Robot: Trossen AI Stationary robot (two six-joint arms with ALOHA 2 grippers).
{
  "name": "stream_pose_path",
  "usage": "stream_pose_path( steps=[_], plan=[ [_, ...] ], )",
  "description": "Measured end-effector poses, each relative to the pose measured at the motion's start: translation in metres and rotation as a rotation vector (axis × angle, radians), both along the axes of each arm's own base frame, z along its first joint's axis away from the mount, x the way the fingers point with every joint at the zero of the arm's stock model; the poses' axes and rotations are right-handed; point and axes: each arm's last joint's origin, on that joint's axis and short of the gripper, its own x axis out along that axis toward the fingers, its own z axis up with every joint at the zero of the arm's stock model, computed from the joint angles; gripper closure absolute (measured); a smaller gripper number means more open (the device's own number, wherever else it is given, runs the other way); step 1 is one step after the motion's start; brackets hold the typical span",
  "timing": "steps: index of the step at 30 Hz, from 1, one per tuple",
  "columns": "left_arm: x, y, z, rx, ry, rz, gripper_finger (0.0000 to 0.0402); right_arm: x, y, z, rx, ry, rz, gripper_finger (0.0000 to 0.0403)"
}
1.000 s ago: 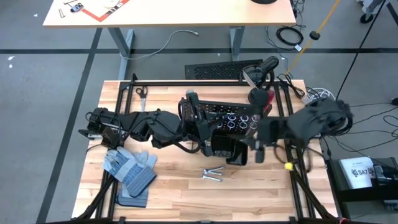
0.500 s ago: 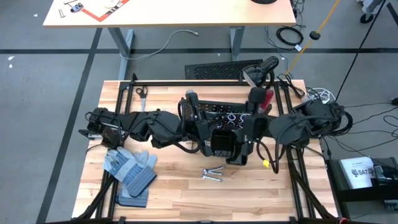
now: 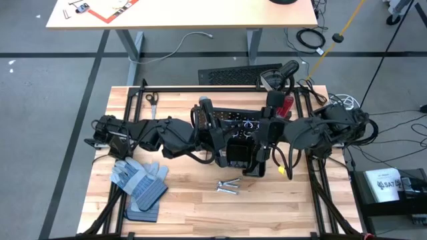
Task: Hang tools onto peg board
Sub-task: Unhang the black pliers from the black peg board
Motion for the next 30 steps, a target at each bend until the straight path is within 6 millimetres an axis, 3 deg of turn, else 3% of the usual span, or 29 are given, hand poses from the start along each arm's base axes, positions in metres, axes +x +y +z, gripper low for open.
stream_pose_path(
  steps=[8, 16, 19, 26, 30],
  plan=[
    [0.000, 0.000, -0.001, 0.003, 0.009, 0.002, 0.0365, 0.011, -0.002, -0.005, -0.020, 0.032, 0.028, 0.0299],
    [-0.001, -0.001, -0.002, 0.009, 0.022, 0.003, 0.0365, 0.016, 0.000, -0.008, -0.050, 0.055, 0.045, 0.0374],
    [-0.002, -0.003, -0.002, 0.013, 0.031, -0.003, 0.0363, 0.016, 0.001, -0.009, -0.051, 0.058, 0.049, 0.0383],
    [-0.005, -0.010, 0.004, -0.006, -0.019, -0.044, 0.0269, 0.021, 0.002, -0.012, -0.058, 0.069, 0.044, 0.0387],
    [-0.007, -0.015, 0.006, -0.007, -0.048, -0.037, 0.0237, 0.020, 0.001, -0.012, -0.058, 0.069, 0.043, 0.0387]
  ],
)
